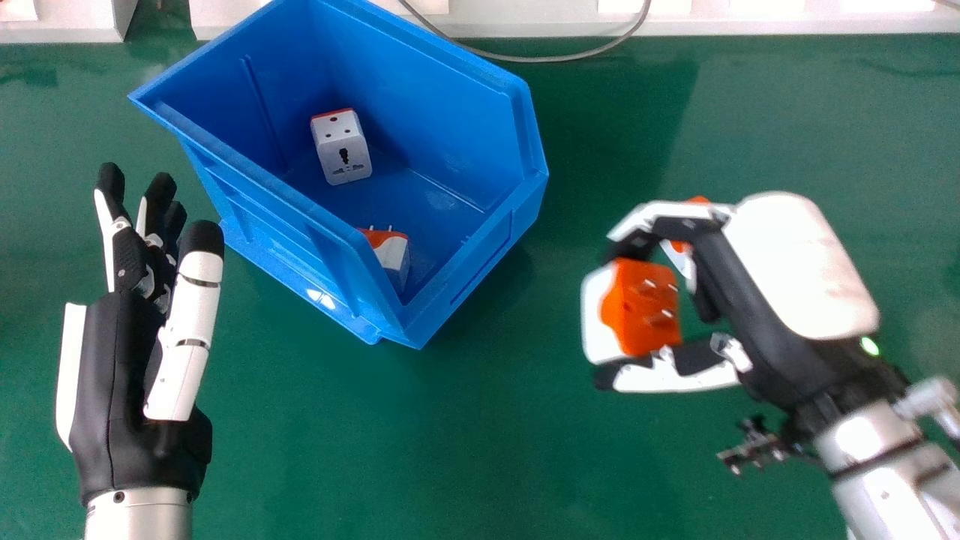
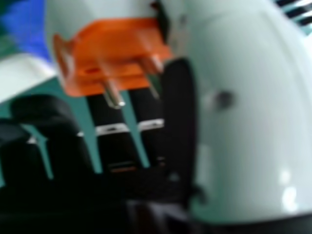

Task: Pick all objects and put in blue box

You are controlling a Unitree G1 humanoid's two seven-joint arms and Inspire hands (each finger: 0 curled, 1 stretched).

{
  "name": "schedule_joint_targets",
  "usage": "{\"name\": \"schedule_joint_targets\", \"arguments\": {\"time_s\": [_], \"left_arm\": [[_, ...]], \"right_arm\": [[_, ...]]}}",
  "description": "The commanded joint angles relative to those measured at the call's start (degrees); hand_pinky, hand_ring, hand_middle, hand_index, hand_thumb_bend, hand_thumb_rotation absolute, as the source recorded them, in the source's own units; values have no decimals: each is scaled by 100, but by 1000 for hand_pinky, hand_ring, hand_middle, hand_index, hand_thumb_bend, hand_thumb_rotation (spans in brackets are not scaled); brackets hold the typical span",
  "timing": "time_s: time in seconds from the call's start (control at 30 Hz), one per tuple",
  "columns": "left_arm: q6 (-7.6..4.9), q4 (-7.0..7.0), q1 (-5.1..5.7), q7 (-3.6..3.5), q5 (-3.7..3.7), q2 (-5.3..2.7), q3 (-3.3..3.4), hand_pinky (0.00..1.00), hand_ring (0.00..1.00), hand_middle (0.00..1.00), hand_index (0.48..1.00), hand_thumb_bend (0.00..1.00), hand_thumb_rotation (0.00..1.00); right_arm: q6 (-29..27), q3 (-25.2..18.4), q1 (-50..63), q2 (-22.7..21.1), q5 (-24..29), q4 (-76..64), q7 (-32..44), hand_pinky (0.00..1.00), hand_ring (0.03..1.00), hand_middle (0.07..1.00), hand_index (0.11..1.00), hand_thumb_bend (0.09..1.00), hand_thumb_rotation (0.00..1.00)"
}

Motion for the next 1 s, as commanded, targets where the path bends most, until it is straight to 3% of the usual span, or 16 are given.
{"name": "schedule_joint_targets", "arguments": {"time_s": [0.0,0.2,0.27,0.43,0.7,0.77,0.97], "left_arm": [[-163,-36,-1,23,-5,-27,-13,1000,1000,995,997,396,654],[-215,46,0,4,-2,-33,3,1000,1000,998,998,417,661],[-244,54,23,13,33,-39,-2,1000,1000,998,997,434,670],[-261,61,46,1,9,-43,-7,1000,1000,997,996,423,653],[-317,76,69,-31,-50,-48,-6,1000,1000,999,1000,427,670],[-313,60,89,-23,-8,-31,-7,1000,1000,999,1000,444,668],[-321,29,148,-17,-10,-50,-23,1000,1000,999,1000,460,679]], "right_arm": [[-212,105,-448,99,19,205,2,91,124,188,470,487,142],[-334,489,-1663,565,-97,1266,-55,97,132,197,470,482,153],[-397,610,-2104,675,-156,1683,-64,90,126,193,470,479,159],[-353,888,-3117,1006,-327,2558,-93,92,133,204,470,479,153],[-631,1256,-4528,1455,-585,4495,-745,176,243,334,476,485,143],[-659,1378,-4789,1533,-695,4906,-938,188,254,347,477,485,141],[-627,1682,-5488,1829,-872,5992,-1290,201,276,366,477,489,139]]}}
